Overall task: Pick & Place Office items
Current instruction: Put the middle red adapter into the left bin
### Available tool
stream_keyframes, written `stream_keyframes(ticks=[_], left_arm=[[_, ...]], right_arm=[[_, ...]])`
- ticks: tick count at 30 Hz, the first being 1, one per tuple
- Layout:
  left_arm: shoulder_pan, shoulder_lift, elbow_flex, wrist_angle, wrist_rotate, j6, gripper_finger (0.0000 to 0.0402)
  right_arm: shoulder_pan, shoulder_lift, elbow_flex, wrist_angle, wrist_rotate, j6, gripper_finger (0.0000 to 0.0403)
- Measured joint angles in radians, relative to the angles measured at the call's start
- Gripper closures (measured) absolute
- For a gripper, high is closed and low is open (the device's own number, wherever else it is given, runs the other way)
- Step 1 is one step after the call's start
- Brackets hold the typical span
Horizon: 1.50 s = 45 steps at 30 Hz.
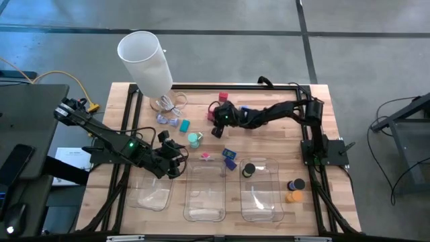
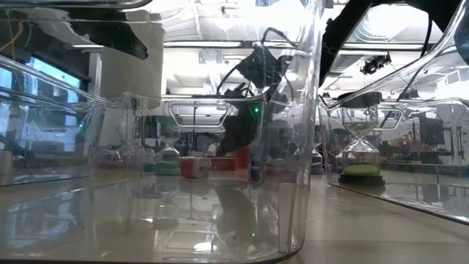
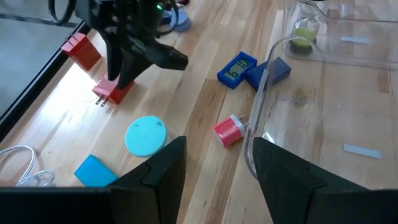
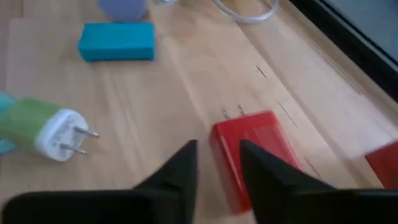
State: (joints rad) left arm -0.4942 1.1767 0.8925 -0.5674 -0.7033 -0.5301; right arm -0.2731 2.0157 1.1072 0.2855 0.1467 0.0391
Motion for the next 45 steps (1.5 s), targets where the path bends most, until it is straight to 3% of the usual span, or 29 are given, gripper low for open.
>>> stream_keyframes(ticks=[6,11,18,26,33,45], left_arm=[[0.000,0.000,0.000,0.000,0.000,0.006,0.0224],[0.002,0.000,0.000,0.000,-0.001,0.007,0.0224],[0.001,0.000,0.000,0.000,-0.001,0.006,0.0224],[-0.024,0.000,0.000,0.000,-0.001,0.002,0.0224],[-0.023,0.000,0.000,0.000,-0.007,-0.001,0.0224],[-0.023,0.000,0.000,0.000,-0.008,-0.001,0.0224]], right_arm=[[-0.015,-0.075,0.013,-0.085,-0.049,0.020,0.0140],[-0.024,-0.107,0.185,-0.383,-0.052,0.017,0.0085],[-0.056,-0.101,0.387,-0.643,-0.084,-0.046,0.0092],[-0.088,-0.071,0.397,-0.682,-0.198,-0.089,0.0095],[-0.087,0.035,0.481,-0.709,-0.199,-0.104,0.0096],[-0.086,0.204,0.686,-0.940,-0.116,-0.166,0.0096]])
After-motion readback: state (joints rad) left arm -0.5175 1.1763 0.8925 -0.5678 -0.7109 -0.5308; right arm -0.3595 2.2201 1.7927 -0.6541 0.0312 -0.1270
